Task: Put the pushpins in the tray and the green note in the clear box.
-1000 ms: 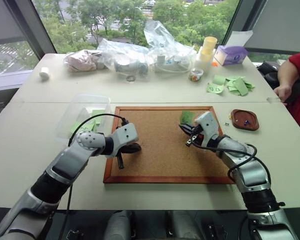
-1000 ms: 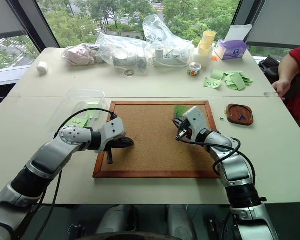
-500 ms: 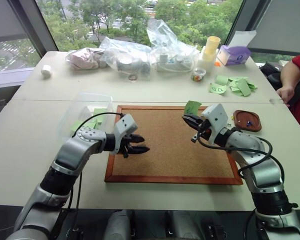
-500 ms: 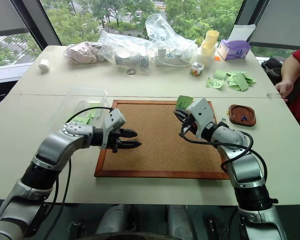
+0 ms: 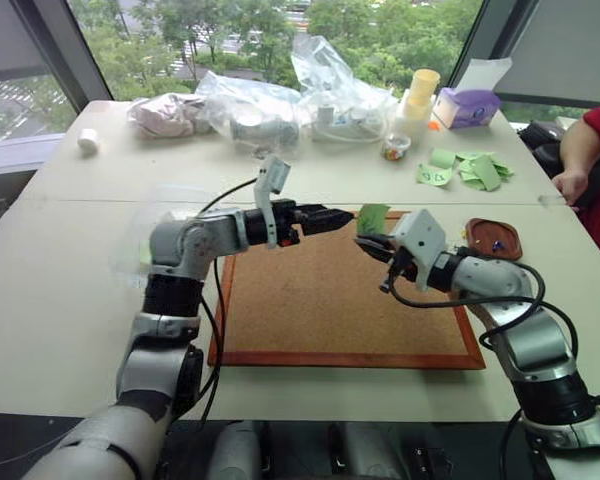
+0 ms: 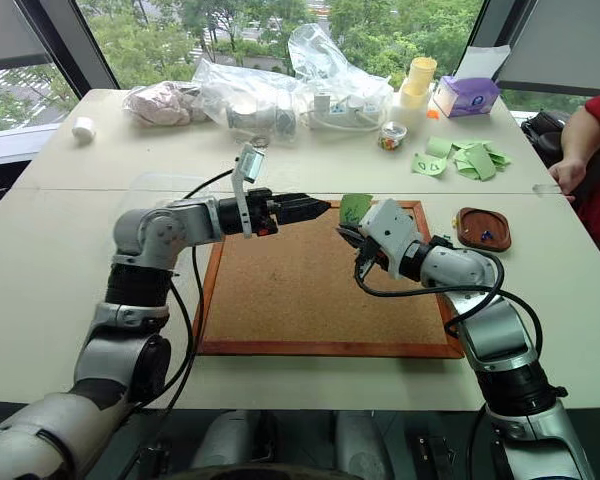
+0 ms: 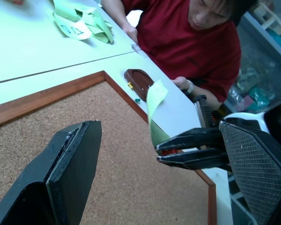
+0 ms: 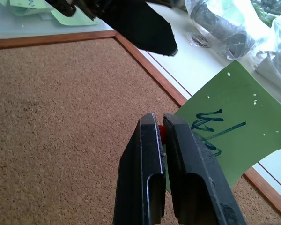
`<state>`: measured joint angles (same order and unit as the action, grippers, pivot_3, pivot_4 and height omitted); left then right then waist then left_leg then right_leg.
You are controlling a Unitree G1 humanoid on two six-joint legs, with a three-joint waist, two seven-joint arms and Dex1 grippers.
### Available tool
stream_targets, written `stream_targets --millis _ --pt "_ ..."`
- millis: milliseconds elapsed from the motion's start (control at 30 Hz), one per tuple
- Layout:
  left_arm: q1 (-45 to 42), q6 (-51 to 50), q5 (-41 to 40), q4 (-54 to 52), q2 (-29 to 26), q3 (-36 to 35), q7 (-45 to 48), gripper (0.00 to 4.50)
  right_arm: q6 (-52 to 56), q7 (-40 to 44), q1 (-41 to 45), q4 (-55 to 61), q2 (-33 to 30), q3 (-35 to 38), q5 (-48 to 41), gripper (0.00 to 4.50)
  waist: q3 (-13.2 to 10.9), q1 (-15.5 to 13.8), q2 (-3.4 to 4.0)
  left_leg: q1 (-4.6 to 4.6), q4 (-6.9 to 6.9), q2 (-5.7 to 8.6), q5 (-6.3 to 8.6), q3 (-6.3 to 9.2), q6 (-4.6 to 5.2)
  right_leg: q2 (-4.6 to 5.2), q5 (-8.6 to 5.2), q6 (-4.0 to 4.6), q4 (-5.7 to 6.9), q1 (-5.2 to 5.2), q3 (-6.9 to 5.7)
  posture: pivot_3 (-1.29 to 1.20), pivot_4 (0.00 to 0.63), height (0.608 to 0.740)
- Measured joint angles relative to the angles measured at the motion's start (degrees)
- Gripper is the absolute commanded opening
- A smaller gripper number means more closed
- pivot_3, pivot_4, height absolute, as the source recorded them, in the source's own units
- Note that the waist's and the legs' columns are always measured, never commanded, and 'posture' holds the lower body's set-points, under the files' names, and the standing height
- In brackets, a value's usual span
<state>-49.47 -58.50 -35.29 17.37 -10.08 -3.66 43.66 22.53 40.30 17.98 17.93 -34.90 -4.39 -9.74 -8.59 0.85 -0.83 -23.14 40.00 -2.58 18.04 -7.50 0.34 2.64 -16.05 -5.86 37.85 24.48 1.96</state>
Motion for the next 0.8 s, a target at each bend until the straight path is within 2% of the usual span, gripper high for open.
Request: stream_targets --millis 367,400,467,667,800 --pt "-6.4 9.3 4.7 16.4 4.7 4.0 5.0 4.43 -0.6 0.6 0.9 2.8 0.0 -2.6 2.7 0.0 0.0 -0.1 -0.02 -0.14 0.01 0.07 0.0 0.06 -0.01 0.02 0.0 -0.01 -0.14 0.02 -0.08 0.0 0.15 0.735" --pt "-6.7 9.7 5.2 17.2 4.8 4.5 5.3 3.91 -0.6 0.6 0.9 2.9 0.0 -2.7 2.8 0.0 0.0 -0.1 -0.02 -0.14 0.01 0.06 0.0 0.08 -0.01 0.02 0.0 -0.01 -0.14 0.02 -0.09 0.0 0.15 0.735" --pt "-7.3 10.6 6.0 18.4 5.4 4.6 5.8 3.27 -0.5 0.6 0.9 3.0 -0.1 -2.9 3.0 0.0 0.0 -0.1 -0.02 -0.14 0.01 0.06 0.0 0.09 -0.01 0.01 0.0 -0.01 -0.14 0.02 -0.1 0.0 0.15 0.735" --pt "-7.9 10.7 6.2 20.0 7.1 4.5 5.8 0.15 -0.6 0.6 0.9 3.3 -0.1 -3.4 4.3 0.0 0.0 -0.1 -0.02 -0.16 0.01 0.06 0.0 0.1 -0.01 0.02 0.0 -0.01 -0.15 0.02 -0.11 0.0 0.15 0.735" --pt "-7.9 10.8 6.5 20.1 7.5 4.5 6.0 0.06 -0.6 0.6 0.8 3.3 -0.1 -3.4 4.6 0.0 0.0 -0.1 -0.02 -0.16 0.01 0.06 0.0 0.11 -0.01 0.02 0.0 -0.01 -0.15 0.02 -0.11 0.0 0.15 0.735"
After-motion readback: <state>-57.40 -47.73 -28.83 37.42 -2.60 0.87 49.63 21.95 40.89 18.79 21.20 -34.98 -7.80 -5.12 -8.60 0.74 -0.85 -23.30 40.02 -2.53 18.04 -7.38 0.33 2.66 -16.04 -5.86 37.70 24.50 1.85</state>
